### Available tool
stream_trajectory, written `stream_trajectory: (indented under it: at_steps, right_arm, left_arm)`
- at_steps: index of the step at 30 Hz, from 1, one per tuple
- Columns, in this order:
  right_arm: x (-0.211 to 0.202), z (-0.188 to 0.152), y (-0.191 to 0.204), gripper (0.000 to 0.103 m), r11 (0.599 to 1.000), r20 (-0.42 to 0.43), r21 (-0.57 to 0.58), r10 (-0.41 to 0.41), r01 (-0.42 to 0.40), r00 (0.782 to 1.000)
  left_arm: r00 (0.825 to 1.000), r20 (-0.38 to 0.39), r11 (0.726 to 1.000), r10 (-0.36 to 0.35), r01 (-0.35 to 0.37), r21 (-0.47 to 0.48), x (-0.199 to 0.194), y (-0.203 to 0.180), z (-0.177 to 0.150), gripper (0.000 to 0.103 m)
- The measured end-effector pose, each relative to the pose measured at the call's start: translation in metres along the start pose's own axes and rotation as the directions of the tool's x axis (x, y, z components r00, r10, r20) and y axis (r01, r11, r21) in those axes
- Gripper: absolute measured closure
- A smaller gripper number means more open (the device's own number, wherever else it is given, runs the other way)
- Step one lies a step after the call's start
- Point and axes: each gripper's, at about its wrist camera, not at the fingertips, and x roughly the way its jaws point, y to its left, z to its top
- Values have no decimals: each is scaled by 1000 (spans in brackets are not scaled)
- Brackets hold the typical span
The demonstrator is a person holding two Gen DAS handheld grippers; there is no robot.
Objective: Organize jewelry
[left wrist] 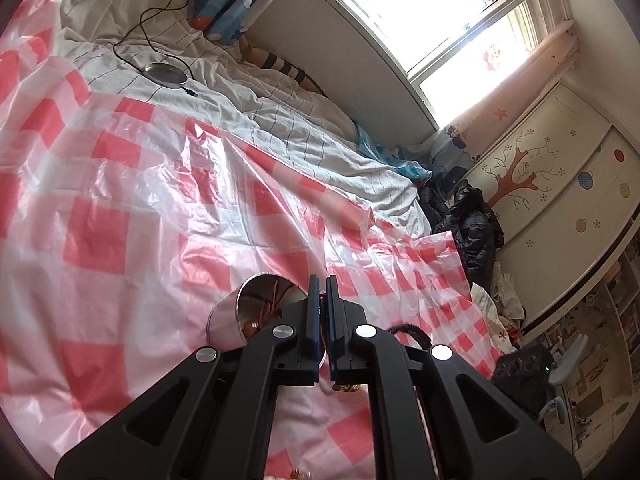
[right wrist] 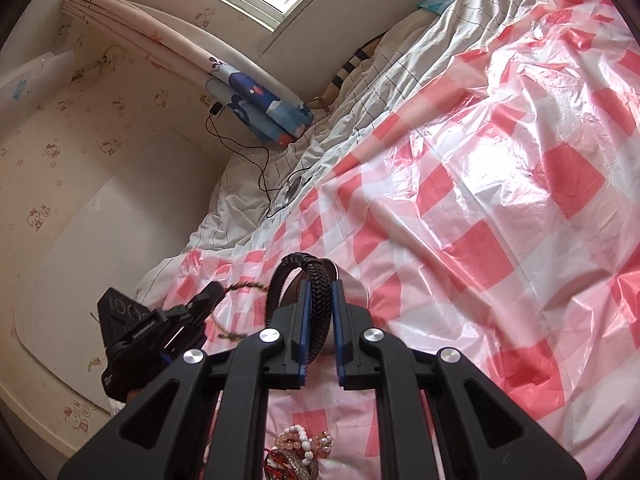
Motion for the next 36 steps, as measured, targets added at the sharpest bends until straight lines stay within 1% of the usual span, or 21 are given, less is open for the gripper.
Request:
stream_trajectory:
  at_steps: [2, 4, 5, 7, 8, 9, 10, 12, 13, 14, 15, 16, 17, 20, 23, 25, 27, 30, 31, 34, 36]
  right_arm:
    - [3, 2, 2, 91, 1000, -3, -8, -1, 1, 1000]
    - [8, 5, 3, 91, 1000, -10, -14, -2, 2, 1000]
    - [11, 6, 4, 91, 1000, -13, -17, -1, 1, 1000]
    - [19, 8, 7, 91, 1000, -20, -31, 1, -2, 1000]
    - [21, 9, 9, 91, 999, -22, -37, 1, -1, 1000]
    - [23, 9, 11, 91, 999, -26, -49, -1, -1, 1000]
    - [24, 9, 12, 91, 998, -31, -55, 0, -2, 1000]
    - [23, 7, 13, 91, 998, -55, -62, -12, 9, 998]
    - [21, 6, 12, 88, 998, -55, -61, -26, 22, 998]
    - [19, 5, 10, 71, 997, -57, -59, -46, 42, 997]
    - [17, 4, 6, 47, 996, -62, -54, -79, 76, 995]
    - [16, 3, 2, 40, 995, -68, -40, -95, 93, 993]
    - [14, 2, -4, 39, 995, -75, -19, -102, 101, 992]
    - [12, -6, -9, 39, 989, -124, -31, -150, 147, 981]
    - [11, -23, -2, 39, 989, -185, -88, -135, 121, 973]
    - [18, -38, 9, 39, 973, -229, -175, -188, 149, 955]
    - [28, -50, 18, 39, 943, -247, -259, -275, 210, 929]
    - [43, -58, 26, 44, 901, -242, -344, -357, 264, 902]
    - [49, -60, 26, 46, 882, -237, -371, -392, 291, 889]
    - [65, -61, 21, 59, 843, -237, -415, -463, 342, 854]
    - [70, -64, 20, 87, 820, -236, -442, -497, 363, 835]
  left_arm:
    - [999, -10, 999, 35, -35, 4, 17, 1, 2, 100]
    - [993, -55, 994, 106, -104, 33, 35, 1, 0, 100]
    - [980, -104, 985, 168, -161, 69, 47, 0, -3, 100]
    - [961, -148, 970, 235, -223, 97, 57, 3, -9, 97]
    - [956, -164, 969, 243, -230, 90, 57, 4, -10, 94]
    - [959, -158, 970, 237, -226, 85, 53, 5, -8, 92]
    - [962, -143, 971, 234, -224, 83, 47, 4, -6, 88]
    - [968, -104, 972, 227, -219, 80, 32, 0, -1, 75]
    - [972, -84, 974, 218, -212, 74, 23, -1, 2, 67]
    - [975, -69, 976, 211, -207, 64, 15, -1, 4, 61]
    - [977, -61, 978, 204, -201, 56, 9, -1, 6, 60]
    - [979, -56, 980, 196, -193, 46, 3, 0, 7, 58]
    - [981, -52, 982, 188, -186, 34, -4, 1, 7, 57]
    - [981, -42, 982, 187, -187, 15, -22, 6, 6, 54]
    - [980, -35, 981, 196, -195, 24, -36, 8, 2, 52]
    - [978, -37, 978, 205, -204, 37, -45, 9, -2, 51]
    - [976, -42, 976, 215, -213, 41, -53, 12, -6, 49]
    - [974, -48, 975, 222, -220, 38, -63, 16, -13, 48]
    - [974, -50, 975, 223, -221, 35, -66, 17, -15, 48]
    - [976, -51, 977, 214, -213, 18, -76, 20, -22, 46]
    - [977, -48, 978, 207, -207, 11, -82, 20, -25, 44]
